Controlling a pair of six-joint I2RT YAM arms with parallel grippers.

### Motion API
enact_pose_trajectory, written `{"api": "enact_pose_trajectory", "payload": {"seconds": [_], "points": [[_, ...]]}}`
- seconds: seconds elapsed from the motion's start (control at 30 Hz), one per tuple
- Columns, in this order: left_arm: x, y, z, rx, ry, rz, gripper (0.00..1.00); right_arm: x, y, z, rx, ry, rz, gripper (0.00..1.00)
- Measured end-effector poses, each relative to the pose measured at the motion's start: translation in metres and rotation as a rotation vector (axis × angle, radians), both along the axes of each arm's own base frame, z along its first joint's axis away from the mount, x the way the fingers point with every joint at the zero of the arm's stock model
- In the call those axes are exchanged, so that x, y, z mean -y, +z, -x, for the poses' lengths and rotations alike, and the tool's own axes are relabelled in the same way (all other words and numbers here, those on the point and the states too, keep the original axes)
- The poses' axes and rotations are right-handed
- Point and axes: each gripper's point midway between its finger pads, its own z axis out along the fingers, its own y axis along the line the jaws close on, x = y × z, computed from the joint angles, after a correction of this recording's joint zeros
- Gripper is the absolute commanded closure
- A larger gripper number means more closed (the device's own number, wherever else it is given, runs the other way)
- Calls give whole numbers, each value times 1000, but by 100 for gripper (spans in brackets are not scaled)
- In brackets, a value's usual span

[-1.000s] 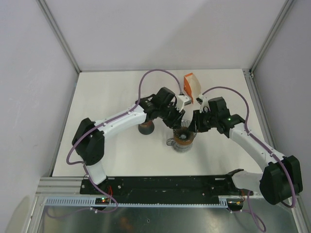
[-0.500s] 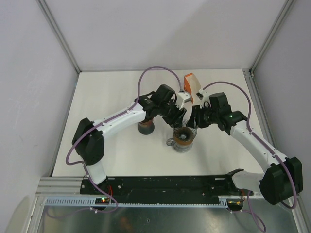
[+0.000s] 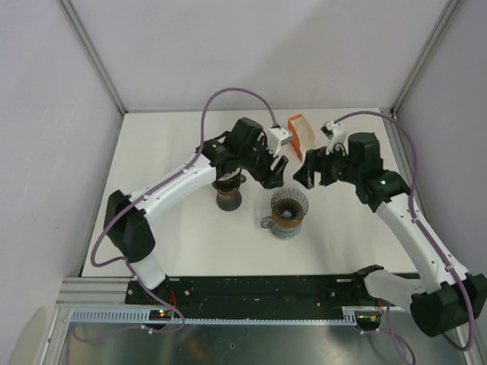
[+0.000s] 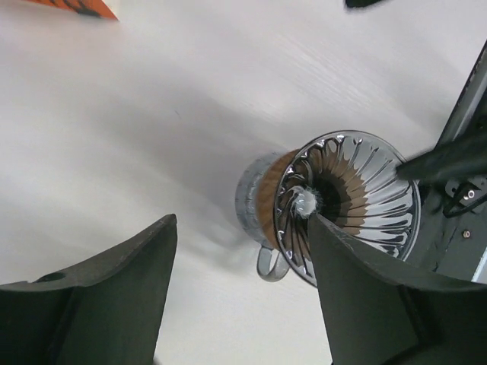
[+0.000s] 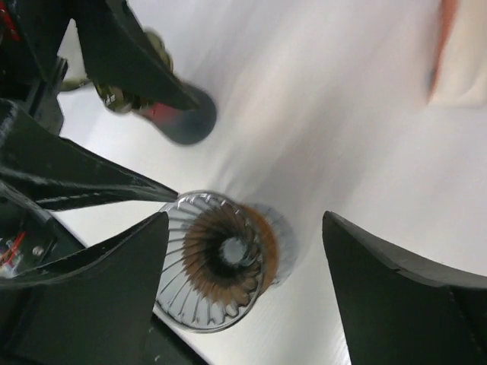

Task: Place the coffee filter in the dripper

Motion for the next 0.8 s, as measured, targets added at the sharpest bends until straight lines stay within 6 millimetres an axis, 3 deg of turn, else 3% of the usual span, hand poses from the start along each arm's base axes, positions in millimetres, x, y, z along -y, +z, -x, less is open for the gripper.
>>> {"api": "enact_pose_trajectory", "payload": {"seconds": [0.2, 0.3, 0.4, 0.53, 0.7, 0.8], "points": [[-16, 57, -17, 104, 43, 73, 22, 18, 52, -25, 223, -24, -59, 1], [-29, 84, -23, 150, 67, 104, 21, 20, 63, -40, 288, -9, -79, 1], [-46, 107, -33, 197, 106, 128, 18, 19, 66, -58, 341, -1, -83, 8], [-80, 125, -49, 246, 196, 128, 11, 26, 55, -94, 389, -58, -28, 26], [-124, 136, -72, 293, 321, 107, 3, 44, 18, -150, 380, -163, 103, 47], [-147, 138, -83, 307, 383, 91, 3, 50, -3, -174, 354, -189, 156, 54]]}}
